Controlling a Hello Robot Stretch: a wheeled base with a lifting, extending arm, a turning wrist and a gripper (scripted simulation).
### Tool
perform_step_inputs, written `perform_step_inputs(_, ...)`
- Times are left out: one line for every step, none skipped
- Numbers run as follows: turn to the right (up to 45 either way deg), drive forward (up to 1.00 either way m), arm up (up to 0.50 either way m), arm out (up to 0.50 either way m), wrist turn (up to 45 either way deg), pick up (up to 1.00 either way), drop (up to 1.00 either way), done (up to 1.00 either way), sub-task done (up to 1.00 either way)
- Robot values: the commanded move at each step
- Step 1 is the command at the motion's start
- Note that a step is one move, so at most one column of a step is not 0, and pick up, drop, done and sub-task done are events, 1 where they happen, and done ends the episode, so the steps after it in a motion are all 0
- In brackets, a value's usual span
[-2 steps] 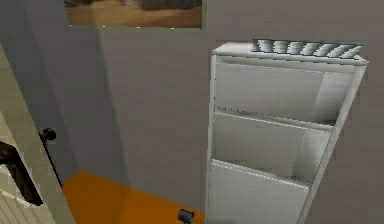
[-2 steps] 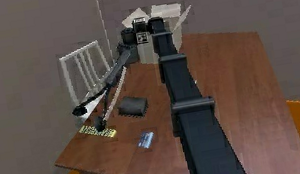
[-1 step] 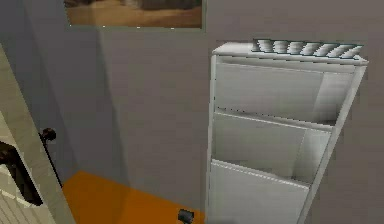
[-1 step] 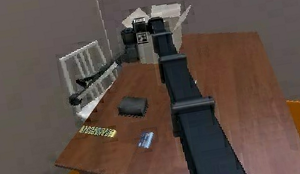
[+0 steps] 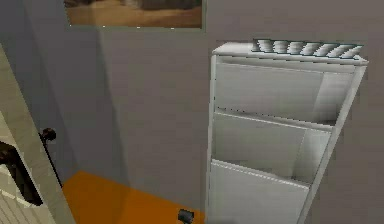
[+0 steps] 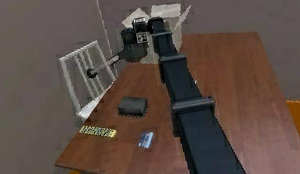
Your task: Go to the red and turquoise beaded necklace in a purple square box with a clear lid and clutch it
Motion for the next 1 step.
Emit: perform_step_inputs(0.0,0.00,0.00,0.00,36.0,0.00,0.00,0.00,0.00)
